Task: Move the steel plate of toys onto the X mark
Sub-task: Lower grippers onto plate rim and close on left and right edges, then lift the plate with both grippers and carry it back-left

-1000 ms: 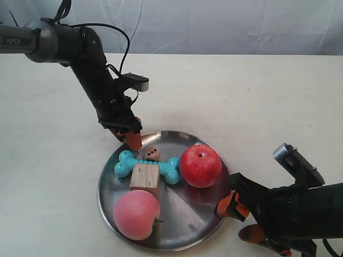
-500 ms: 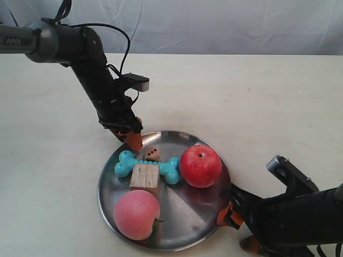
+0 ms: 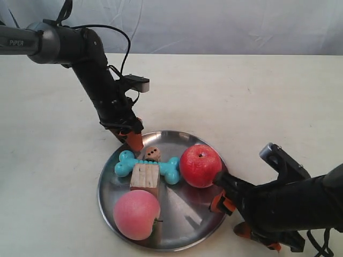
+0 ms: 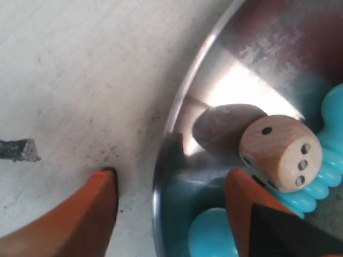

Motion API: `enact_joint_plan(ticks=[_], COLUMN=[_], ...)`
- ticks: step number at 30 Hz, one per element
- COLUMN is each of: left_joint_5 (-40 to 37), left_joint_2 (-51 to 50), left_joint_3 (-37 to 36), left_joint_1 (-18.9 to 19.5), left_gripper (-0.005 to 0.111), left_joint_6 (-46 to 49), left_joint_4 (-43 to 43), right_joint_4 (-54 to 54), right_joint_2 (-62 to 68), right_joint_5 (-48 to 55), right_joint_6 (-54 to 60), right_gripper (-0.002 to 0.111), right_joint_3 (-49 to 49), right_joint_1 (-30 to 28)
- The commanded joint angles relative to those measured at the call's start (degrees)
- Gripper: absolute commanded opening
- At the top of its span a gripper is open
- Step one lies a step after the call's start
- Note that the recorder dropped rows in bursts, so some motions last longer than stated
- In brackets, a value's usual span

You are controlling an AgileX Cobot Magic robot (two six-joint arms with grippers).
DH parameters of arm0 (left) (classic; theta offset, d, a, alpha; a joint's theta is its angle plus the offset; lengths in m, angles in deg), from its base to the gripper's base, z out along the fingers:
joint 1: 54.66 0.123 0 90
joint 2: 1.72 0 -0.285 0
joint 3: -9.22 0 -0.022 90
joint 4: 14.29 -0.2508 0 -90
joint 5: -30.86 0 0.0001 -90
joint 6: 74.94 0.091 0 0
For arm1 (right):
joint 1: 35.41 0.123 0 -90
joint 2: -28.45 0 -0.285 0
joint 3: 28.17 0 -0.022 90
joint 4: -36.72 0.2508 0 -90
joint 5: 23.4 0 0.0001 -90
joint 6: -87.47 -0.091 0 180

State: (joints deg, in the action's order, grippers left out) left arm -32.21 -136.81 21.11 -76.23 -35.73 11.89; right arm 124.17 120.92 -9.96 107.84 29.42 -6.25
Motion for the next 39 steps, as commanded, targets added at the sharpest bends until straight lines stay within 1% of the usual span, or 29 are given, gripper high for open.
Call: enact_joint_plan(ticks=[1, 7, 8, 9, 11, 12, 13, 14, 15, 16, 17, 20, 24, 27, 39], left_joint_5=[0.10, -0.03, -0.13, -0.38, -1.21, -1.95, -2.72, -2.83, -2.83, -2.92, -3.24, -4.98, -5.70, -6.90, -6.90], left_joint_2=[-1.64, -1.64, -1.64, -1.64, -1.64, -1.64, -1.64, -1.64, -1.64, -1.64, -1.64, -1.64, -1.64, -1.64, -0.93], left_joint_3=[-0.36, -0.36, -0.36, -0.36, -0.36, -0.36, -0.36, -0.36, -0.36, -0.36, -0.36, -0.36, -0.36, -0.36, -0.36], left_joint_1=[-0.27, -0.27, -0.27, -0.27, -0.27, -0.27, -0.27, -0.27, -0.27, -0.27, -0.27, -0.27, -0.27, -0.27, -0.27], left_gripper=[0.057, 0.057, 0.057, 0.053, 0.037, 0.026, 0.015, 0.002, 0.000, 0.000, 0.000, 0.000, 0.000, 0.000, 0.000], left_joint_6=[-0.35, -0.35, -0.35, -0.35, -0.35, -0.35, -0.35, -0.66, -1.31, -1.85, -1.85, -4.41, -6.31, -6.31, -7.44], left_joint_4=[0.61, 0.61, 0.43, 0.29, 0.29, 0.29, 0.03, -0.02, -0.11, -0.37, -0.38, -2.77, -3.27, -3.27, -4.42], right_joint_4=[1.33, 2.37, 3.91, 4.75, 4.99, 5.79, 5.88, 7.10, 7.11, 8.01, 8.89, 9.66, 9.75, 9.75, 9.51], right_joint_2=[4.79, 10.29, 11.07, 11.71, 12.82, 13.23, 13.61, 13.87, 13.87, 13.87, 13.87, 13.87, 13.87, 13.87, 11.89], right_joint_5=[0.86, -0.52, -1.05, -1.52, -1.82, -1.82, -1.82, -1.62, -1.42, -1.04, -0.96, -0.09, 2.18, 3.17, 6.43], right_joint_6=[0.62, 0.83, 0.83, 0.83, 0.56, 0.56, 0.56, 0.56, 0.56, 0.56, 0.56, 0.56, 0.56, 0.56, 0.56], right_gripper=[0.063, 0.063, 0.063, 0.063, 0.063, 0.061, 0.052, 0.038, 0.029, 0.012, 0.002, 0.000, 0.000, -0.001, -0.001], right_joint_3=[-0.15, -5.15, -5.96, -6.42, -7.14, -7.13, -7.13, -7.13, -7.13, -7.13, -7.13, -7.16, -7.16, -7.16, -7.52], right_joint_1=[1.05, 7.65, 8.84, 9.72, 10.28, 10.28, 10.28, 10.28, 10.28, 10.28, 10.28, 10.28, 10.28, 10.28, 10.28])
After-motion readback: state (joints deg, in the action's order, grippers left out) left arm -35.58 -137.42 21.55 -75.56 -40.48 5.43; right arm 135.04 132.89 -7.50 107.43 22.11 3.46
